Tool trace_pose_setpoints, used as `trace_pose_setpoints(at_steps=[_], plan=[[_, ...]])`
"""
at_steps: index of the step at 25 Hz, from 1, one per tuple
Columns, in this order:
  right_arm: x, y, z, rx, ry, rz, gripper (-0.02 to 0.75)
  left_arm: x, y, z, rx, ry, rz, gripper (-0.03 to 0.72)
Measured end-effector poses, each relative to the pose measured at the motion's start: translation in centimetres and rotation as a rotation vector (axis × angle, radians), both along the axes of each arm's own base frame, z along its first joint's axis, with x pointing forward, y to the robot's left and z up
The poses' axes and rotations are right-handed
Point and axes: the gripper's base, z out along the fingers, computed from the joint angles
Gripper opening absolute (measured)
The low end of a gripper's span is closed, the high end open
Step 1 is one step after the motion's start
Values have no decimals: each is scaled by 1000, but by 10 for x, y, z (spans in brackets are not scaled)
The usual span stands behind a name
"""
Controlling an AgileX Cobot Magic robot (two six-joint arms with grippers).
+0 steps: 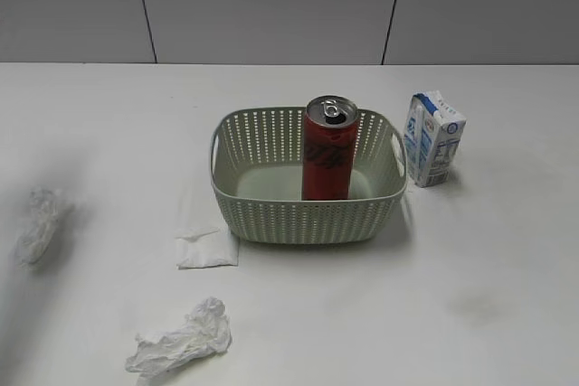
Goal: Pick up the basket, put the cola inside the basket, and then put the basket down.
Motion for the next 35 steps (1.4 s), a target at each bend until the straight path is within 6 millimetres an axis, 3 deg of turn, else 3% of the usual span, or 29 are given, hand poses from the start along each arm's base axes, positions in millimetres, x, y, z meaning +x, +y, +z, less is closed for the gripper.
trace_pose_setpoints(at_steps=[10, 18, 25, 35], plan=[[0, 0, 0, 0, 0, 0, 592, -136, 0, -4, -100, -113, 5, 590], [0, 0, 0, 4, 1, 2, 592, -231, 4, -11, -114, -306, -4, 589], [0, 1, 0, 10, 2, 5, 592, -294, 6, -13, -126, -575, -16, 589], [0, 1, 0, 10, 2, 5, 592, -345, 9, -14, -137, -868, -24, 589]])
